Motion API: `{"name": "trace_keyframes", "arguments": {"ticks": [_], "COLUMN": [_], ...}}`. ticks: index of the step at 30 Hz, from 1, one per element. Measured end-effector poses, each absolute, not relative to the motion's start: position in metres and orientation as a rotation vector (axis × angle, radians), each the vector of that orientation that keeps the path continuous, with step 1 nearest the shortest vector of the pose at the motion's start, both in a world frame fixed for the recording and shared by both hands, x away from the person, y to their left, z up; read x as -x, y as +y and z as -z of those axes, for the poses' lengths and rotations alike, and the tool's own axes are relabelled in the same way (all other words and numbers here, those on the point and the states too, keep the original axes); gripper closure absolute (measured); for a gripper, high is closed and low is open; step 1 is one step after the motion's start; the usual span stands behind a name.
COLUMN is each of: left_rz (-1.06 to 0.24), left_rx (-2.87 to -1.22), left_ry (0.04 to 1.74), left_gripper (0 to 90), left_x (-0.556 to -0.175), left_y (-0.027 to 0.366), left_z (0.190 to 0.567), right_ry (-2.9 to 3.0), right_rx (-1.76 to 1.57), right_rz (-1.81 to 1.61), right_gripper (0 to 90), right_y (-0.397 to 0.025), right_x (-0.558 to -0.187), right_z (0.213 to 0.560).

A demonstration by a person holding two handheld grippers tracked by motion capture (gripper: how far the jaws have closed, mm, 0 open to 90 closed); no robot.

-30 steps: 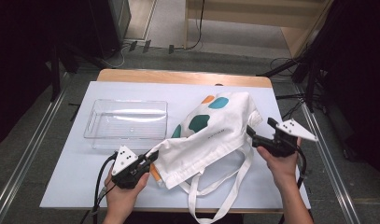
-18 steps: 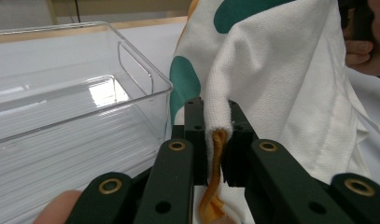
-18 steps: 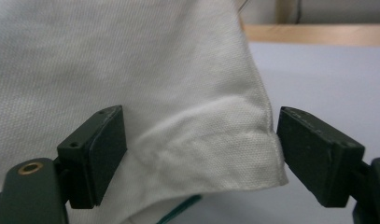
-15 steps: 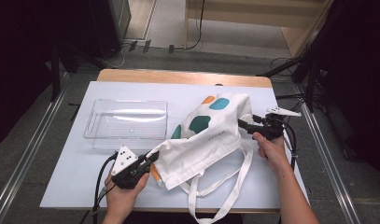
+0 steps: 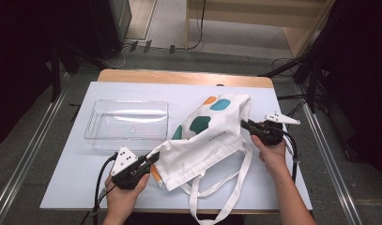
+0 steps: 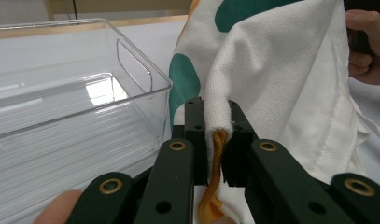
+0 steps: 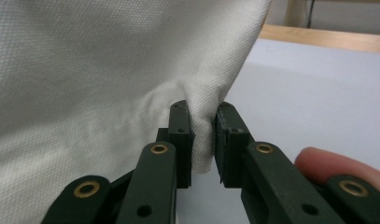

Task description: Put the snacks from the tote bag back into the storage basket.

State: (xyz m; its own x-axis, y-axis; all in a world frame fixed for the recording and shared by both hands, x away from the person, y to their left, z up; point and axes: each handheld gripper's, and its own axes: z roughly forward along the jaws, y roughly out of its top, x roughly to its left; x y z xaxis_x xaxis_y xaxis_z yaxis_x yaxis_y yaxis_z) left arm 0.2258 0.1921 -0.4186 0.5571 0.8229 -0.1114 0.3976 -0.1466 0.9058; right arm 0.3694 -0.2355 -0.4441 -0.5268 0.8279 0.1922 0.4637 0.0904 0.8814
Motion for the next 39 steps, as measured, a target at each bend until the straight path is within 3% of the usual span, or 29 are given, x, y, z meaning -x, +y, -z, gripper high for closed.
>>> {"name": "trace_keyframes", "arguments": {"ticks": [9, 15, 21, 24, 26, 29, 34, 36, 37, 39], "left_rz": [-0.471, -0.418, -0.468, -0.427, -0.406, -0.397, -0.382, -0.391, -0.411, -0.429], "left_rx": [-1.732, -1.714, -1.744, -1.728, -1.718, -1.74, -1.747, -1.759, -1.766, -1.779], "left_ry": [0.982, 0.922, 0.907, 0.955, 0.99, 0.984, 0.987, 1.006, 1.012, 1.009], "left_gripper": [84.9, 85.0, 84.4, 76.9, 61.8, 50.3, 43.1, 40.9, 44.5, 68.4], "left_x": [-0.227, -0.232, -0.253, -0.256, -0.253, -0.245, -0.234, -0.234, -0.234, -0.234], "left_y": [0.186, 0.165, 0.14, 0.142, 0.146, 0.151, 0.151, 0.145, 0.141, 0.136], "left_z": [0.414, 0.4, 0.399, 0.411, 0.416, 0.415, 0.417, 0.42, 0.421, 0.422], "right_ry": [1.808, 1.631, 1.477, 1.527, 1.547, 1.521, 1.546, 1.579, 1.603, 1.684], "right_rx": [-1.198, -1.163, -1.212, -1.283, -1.331, -1.352, -1.376, -1.417, -1.44, -1.461], "right_rz": [-1.446, -1.486, -1.443, -1.396, -1.355, -1.402, -1.453, -1.481, -1.503, -1.523], "right_gripper": [80.8, 80.9, 80.7, 79.3, 66.3, 42.1, 23.2, 21.9, 23.9, 44.7], "right_y": [-0.26, -0.283, -0.314, -0.321, -0.322, -0.329, -0.335, -0.338, -0.338, -0.338], "right_x": [-0.308, -0.283, -0.266, -0.267, -0.268, -0.271, -0.287, -0.297, -0.302, -0.31], "right_z": [0.443, 0.418, 0.41, 0.429, 0.433, 0.422, 0.407, 0.41, 0.413, 0.42]}}
